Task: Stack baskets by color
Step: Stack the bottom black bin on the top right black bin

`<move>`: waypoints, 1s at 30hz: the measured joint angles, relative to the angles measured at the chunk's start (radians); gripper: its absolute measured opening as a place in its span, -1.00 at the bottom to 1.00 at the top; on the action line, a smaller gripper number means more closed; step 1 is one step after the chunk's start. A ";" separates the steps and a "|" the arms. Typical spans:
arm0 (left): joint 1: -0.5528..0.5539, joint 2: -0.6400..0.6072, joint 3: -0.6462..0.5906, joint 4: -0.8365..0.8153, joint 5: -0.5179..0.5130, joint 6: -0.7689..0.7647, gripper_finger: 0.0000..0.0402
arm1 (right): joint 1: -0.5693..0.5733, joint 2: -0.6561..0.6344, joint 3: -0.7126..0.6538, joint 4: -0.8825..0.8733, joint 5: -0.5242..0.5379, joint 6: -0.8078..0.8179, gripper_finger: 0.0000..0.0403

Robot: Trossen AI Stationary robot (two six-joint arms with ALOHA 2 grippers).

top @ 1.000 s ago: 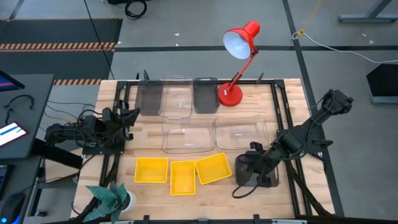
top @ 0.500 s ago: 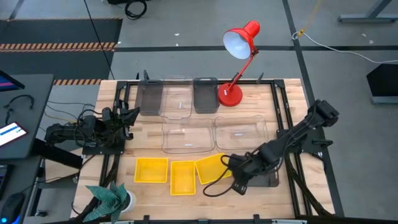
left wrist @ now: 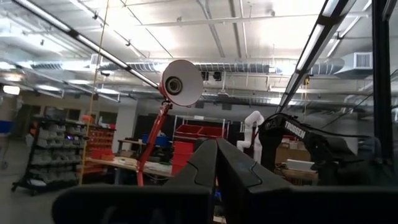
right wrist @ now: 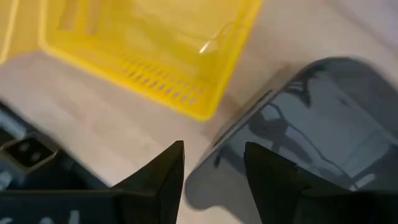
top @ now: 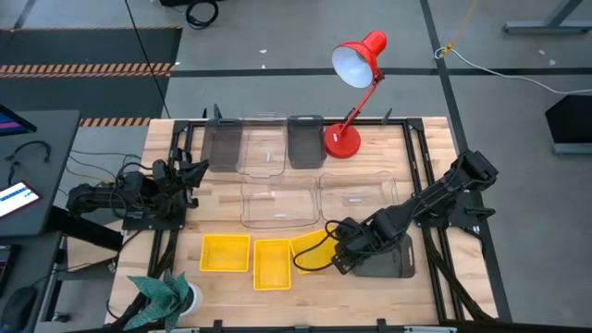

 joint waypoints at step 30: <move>0.000 0.000 0.000 -0.071 0.000 -0.080 -0.89 | 0.027 0.001 -0.148 0.078 -0.003 0.135 -0.31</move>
